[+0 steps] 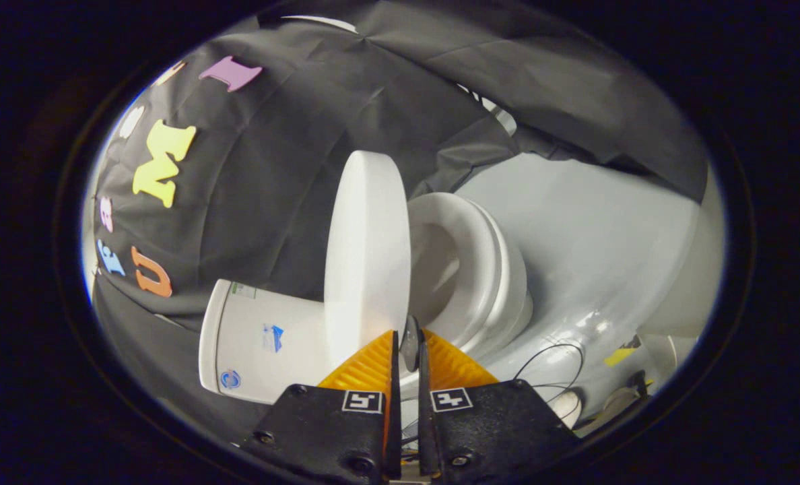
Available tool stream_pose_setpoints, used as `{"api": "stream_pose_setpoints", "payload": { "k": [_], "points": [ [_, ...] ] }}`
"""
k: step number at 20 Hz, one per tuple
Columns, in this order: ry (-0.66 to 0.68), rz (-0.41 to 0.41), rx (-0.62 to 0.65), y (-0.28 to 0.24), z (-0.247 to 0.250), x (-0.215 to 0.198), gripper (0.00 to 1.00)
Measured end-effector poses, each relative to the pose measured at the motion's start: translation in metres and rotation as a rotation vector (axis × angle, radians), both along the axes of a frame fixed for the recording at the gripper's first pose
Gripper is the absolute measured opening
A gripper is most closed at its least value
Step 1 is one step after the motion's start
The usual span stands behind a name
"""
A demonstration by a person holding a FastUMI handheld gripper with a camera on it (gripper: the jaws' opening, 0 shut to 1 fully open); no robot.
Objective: Open the toilet lid.
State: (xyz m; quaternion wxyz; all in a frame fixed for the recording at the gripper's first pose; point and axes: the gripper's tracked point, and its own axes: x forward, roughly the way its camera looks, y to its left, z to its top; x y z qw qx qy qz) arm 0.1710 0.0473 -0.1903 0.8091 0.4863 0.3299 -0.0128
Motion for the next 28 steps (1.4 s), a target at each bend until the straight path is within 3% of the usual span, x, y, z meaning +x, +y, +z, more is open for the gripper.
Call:
{"api": "stream_pose_setpoints", "payload": {
  "k": [9,28],
  "points": [
    [-0.074,0.05,-0.071,0.031,0.056,0.01,0.13],
    [-0.101,0.099,-0.255,0.077,0.105,0.008,0.13]
  ]
}}
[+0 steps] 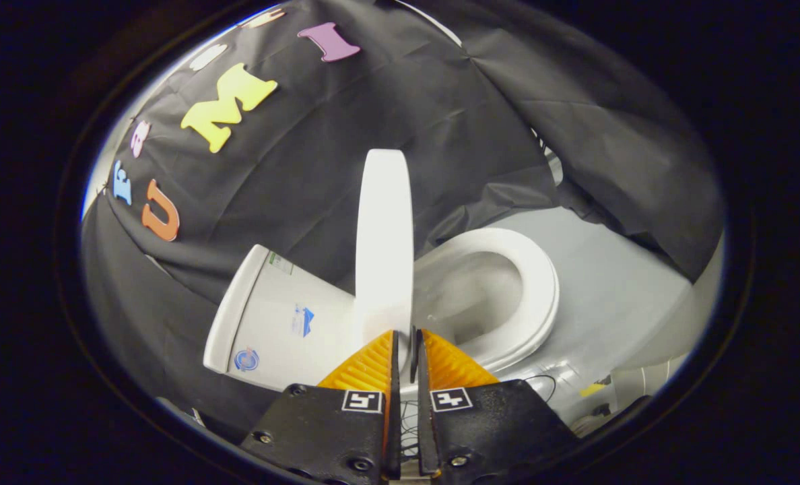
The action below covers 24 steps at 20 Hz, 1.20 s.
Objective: Open the toilet lid.
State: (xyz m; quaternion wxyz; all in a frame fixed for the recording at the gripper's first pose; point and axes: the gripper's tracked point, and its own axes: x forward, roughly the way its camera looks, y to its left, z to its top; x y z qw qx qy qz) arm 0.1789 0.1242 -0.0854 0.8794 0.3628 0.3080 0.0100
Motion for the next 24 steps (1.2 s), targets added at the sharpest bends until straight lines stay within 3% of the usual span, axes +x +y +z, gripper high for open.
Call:
{"api": "stream_pose_setpoints", "payload": {
  "k": [13,24],
  "points": [
    [-0.045,0.089,-0.176,0.049,0.039,0.003,0.13],
    [-0.113,0.2,-0.374,0.126,0.078,0.01,0.14]
  ]
}}
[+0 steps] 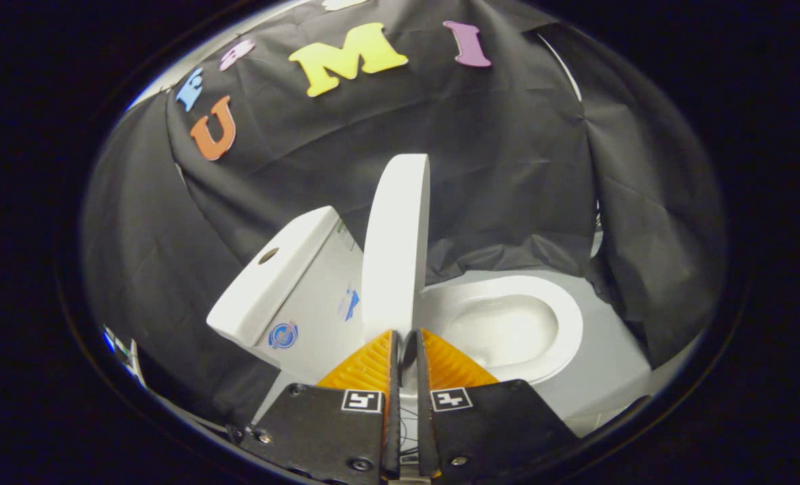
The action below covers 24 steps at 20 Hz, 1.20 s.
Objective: Open the toilet lid.
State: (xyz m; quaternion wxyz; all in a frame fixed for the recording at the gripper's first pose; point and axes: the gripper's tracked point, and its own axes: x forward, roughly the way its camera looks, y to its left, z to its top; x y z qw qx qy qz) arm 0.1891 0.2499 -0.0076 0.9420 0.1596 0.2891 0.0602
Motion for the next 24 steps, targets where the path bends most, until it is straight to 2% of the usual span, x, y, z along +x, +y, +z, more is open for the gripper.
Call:
{"api": "stream_pose_setpoints", "payload": {
  "k": [9,24],
  "points": [
    [-0.034,0.071,-0.184,0.057,0.014,0.007,0.16],
    [-0.053,0.162,-0.278,0.129,0.013,0.013,0.19]
  ]
}}
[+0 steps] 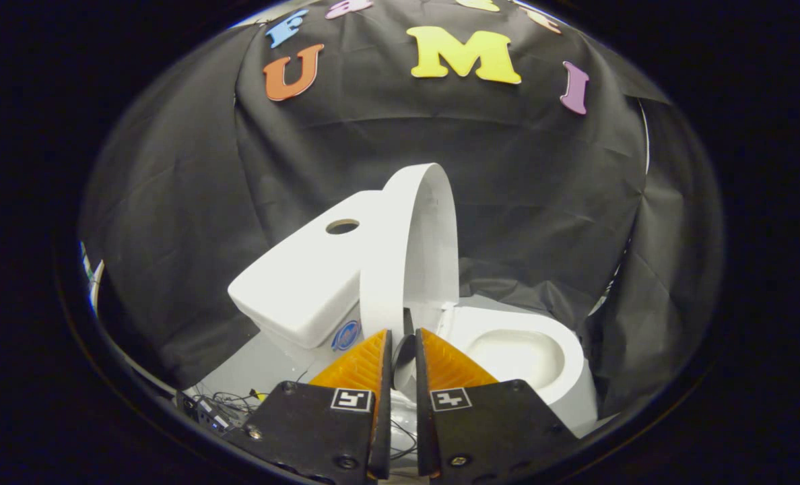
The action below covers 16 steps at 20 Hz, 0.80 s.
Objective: Open the toilet lid.
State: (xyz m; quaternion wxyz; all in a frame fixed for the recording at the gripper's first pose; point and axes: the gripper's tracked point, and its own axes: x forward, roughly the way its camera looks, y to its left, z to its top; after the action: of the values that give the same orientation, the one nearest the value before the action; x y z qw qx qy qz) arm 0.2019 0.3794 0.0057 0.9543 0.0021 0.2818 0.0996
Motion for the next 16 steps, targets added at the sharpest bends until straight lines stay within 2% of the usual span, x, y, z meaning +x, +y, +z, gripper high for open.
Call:
{"api": "stream_pose_setpoints", "payload": {
  "k": [12,16],
  "points": [
    [-0.018,0.021,-0.083,0.029,0.001,0.001,0.19],
    [-0.012,0.058,-0.07,0.023,-0.001,0.0,0.19]
  ]
}}
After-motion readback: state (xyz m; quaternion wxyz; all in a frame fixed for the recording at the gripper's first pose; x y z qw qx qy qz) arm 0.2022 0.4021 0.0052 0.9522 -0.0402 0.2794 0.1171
